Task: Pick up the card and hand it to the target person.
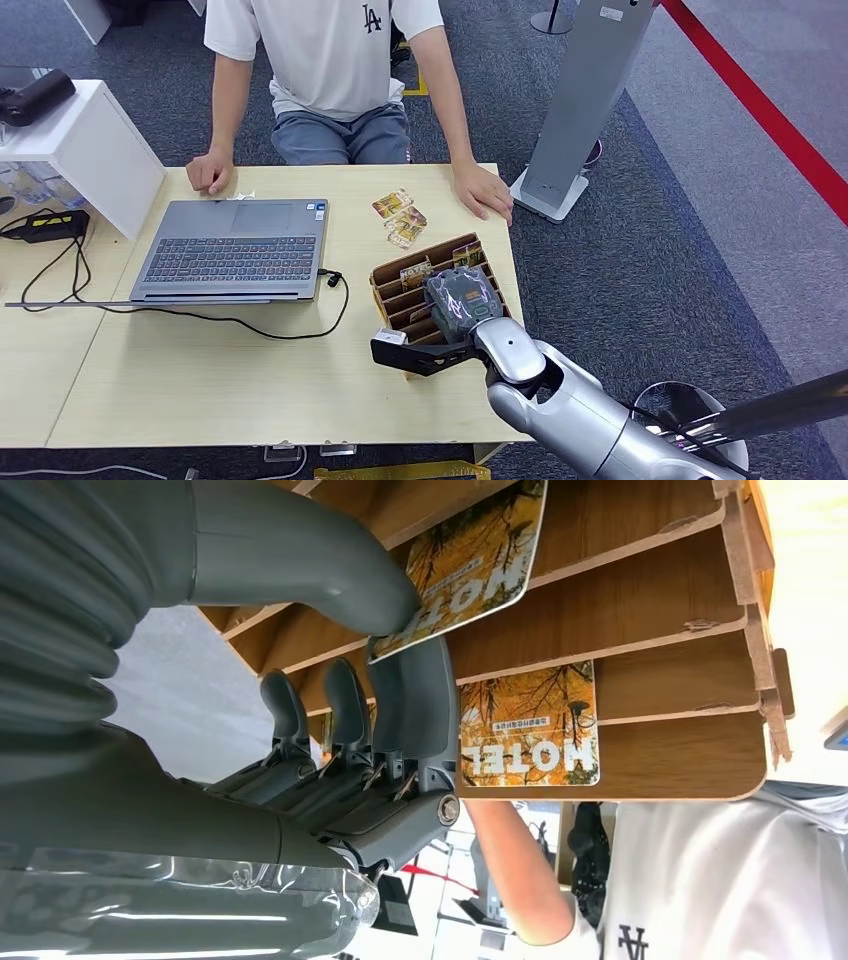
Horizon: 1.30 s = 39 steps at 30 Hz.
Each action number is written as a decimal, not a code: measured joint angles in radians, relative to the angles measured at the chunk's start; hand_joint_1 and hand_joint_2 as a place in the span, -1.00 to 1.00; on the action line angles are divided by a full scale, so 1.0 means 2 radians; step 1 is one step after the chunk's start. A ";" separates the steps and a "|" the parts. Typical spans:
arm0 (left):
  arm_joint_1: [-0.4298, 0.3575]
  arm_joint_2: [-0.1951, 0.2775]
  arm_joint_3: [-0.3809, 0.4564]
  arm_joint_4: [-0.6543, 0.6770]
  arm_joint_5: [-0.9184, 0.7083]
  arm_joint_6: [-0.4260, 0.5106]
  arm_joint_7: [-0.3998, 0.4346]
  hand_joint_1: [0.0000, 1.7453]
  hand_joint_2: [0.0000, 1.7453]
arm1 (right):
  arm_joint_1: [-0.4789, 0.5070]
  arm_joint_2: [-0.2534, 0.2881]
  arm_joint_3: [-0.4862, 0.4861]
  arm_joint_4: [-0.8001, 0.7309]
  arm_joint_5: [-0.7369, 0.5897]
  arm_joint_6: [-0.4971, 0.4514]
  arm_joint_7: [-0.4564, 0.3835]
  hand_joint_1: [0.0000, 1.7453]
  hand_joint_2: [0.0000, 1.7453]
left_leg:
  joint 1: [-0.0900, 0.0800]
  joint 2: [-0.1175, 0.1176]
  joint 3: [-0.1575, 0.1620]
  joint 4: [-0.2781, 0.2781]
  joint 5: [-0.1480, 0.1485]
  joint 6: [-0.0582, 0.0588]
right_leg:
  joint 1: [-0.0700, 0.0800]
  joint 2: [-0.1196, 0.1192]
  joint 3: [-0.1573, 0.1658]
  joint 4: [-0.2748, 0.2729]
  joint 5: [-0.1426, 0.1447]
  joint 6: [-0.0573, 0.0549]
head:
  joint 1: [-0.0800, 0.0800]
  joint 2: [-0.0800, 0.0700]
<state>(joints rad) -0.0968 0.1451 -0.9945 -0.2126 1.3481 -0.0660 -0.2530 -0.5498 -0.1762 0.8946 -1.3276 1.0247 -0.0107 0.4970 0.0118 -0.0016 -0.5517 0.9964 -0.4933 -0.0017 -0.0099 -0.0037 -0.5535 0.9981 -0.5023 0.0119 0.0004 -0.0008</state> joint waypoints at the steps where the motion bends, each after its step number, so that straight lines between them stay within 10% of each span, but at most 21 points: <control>1: 0.000 0.000 0.000 0.000 0.000 0.000 0.000 -1.00 -1.00 | 0.000 0.000 0.000 0.000 -0.001 0.000 0.000 0.54 1.00 | 0.000 0.000 0.000 0.000 0.000 0.000 | 0.000 0.000 0.000 0.000 0.000 0.000 | 0.000 0.000; 27: -0.001 0.002 -0.003 0.000 -0.005 -0.009 -0.007 -1.00 -1.00 | 0.001 -0.004 -0.005 -0.007 -0.008 -0.001 0.009 0.76 1.00 | 0.000 0.000 0.000 0.000 0.000 0.000 | 0.000 0.000 0.000 0.000 0.000 0.000 | 0.000 0.000; 39: 0.003 0.003 -0.003 0.000 0.006 -0.001 -0.009 -1.00 -1.00 | 0.001 -0.046 -0.056 -0.131 0.021 -0.056 0.042 0.76 1.00 | 0.000 0.000 0.000 0.000 0.000 0.000 | 0.000 0.000 0.000 0.000 0.000 0.000 | 0.000 0.000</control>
<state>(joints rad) -0.0917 0.1514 -1.0002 -0.2125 1.3605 -0.0683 -0.2717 -0.5473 -0.2690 0.7825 -1.5894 1.0664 -0.1233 0.5803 0.0118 -0.0016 -0.5512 0.9966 -0.4932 -0.0016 -0.0099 -0.0035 -0.5536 0.9980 -0.5022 0.0119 -0.0002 -0.0008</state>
